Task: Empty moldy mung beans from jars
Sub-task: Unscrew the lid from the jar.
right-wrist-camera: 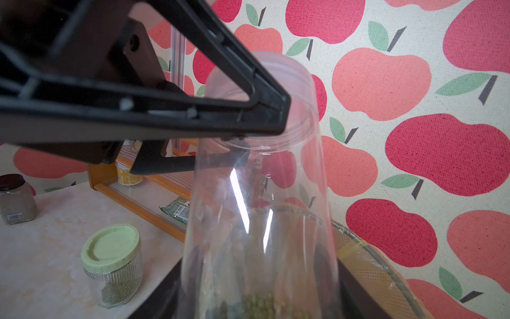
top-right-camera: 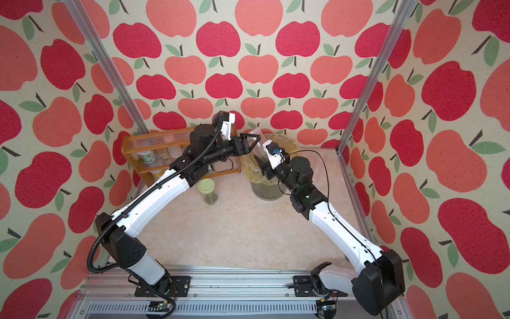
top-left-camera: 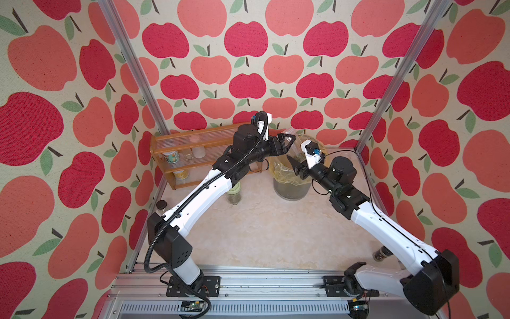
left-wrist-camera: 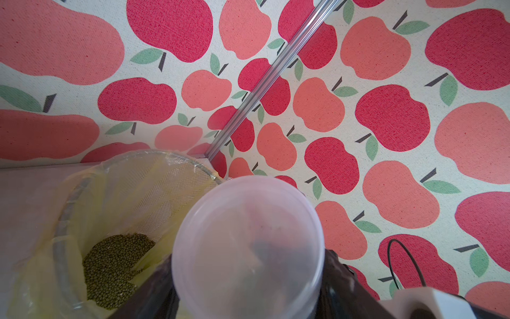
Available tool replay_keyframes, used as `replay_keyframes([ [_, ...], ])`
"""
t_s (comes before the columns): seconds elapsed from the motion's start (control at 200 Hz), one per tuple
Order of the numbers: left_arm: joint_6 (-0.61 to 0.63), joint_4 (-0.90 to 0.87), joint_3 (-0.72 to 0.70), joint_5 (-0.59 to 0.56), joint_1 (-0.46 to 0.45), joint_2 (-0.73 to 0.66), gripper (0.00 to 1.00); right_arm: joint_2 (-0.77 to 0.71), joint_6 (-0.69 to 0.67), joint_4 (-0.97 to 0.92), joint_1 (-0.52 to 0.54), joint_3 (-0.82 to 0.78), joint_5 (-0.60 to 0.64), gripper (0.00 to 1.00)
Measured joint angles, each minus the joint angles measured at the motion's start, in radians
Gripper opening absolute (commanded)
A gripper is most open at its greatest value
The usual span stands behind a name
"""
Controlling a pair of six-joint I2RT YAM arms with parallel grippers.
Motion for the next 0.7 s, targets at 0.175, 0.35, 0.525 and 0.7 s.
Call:
replay_keyframes([
  [0.175,0.026,0.016,-0.048,-0.014,0.006,-0.033,0.87,0.006,0.026,-0.001,-0.001,0.007,0.002,0.41],
  [0.35,0.089,0.102,-0.143,-0.005,0.016,-0.093,0.93,0.006,0.082,-0.005,-0.029,0.014,-0.006,0.41],
  [0.525,0.139,0.196,-0.234,0.022,0.038,-0.163,0.97,0.005,0.192,-0.010,-0.115,0.014,-0.097,0.41],
  [0.7,0.203,0.265,-0.319,0.066,0.074,-0.246,0.97,-0.011,0.317,-0.012,-0.191,0.014,-0.241,0.41],
])
